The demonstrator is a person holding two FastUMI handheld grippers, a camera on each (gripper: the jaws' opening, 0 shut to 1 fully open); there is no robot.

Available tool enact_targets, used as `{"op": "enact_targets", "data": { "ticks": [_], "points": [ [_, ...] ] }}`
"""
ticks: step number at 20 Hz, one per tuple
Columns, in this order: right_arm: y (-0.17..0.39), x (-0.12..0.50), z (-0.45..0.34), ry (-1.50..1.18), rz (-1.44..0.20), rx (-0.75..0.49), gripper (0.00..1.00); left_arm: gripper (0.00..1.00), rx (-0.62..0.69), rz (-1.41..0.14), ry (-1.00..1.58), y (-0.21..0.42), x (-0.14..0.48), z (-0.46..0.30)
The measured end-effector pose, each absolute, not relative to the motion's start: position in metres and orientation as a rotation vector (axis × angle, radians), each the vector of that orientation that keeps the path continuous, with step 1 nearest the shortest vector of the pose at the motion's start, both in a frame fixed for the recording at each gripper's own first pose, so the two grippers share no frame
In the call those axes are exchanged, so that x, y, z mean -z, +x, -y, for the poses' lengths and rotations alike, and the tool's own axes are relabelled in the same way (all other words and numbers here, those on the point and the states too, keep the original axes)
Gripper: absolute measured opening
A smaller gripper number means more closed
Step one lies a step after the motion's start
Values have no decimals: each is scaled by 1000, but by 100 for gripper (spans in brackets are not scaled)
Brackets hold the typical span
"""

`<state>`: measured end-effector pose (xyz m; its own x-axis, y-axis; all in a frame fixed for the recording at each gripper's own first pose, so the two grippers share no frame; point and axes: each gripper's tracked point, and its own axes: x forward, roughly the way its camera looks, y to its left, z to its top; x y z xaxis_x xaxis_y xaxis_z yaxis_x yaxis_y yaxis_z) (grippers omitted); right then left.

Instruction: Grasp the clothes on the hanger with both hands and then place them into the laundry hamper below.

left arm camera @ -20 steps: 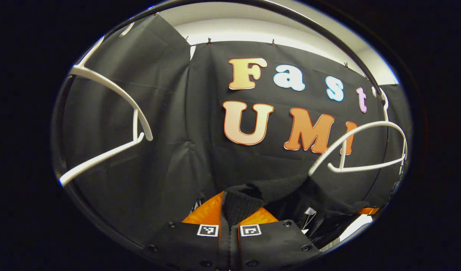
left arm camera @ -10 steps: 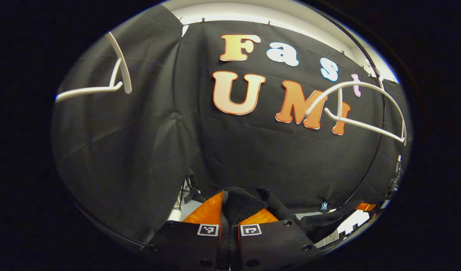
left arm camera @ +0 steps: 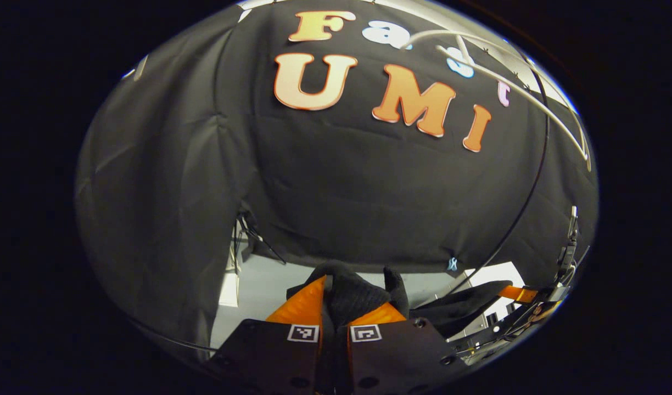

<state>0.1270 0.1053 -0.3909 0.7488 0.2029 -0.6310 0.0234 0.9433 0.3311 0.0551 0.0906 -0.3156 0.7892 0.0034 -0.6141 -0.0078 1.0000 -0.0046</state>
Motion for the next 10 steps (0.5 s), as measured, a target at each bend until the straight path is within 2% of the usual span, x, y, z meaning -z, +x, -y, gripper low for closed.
{"op": "enact_targets", "data": {
  "ticks": [10],
  "points": [
    [87, 482, -135, 294, -912, -102, 0, 7, 89, -900, 3, 34, 435, -27]
  ]
}}
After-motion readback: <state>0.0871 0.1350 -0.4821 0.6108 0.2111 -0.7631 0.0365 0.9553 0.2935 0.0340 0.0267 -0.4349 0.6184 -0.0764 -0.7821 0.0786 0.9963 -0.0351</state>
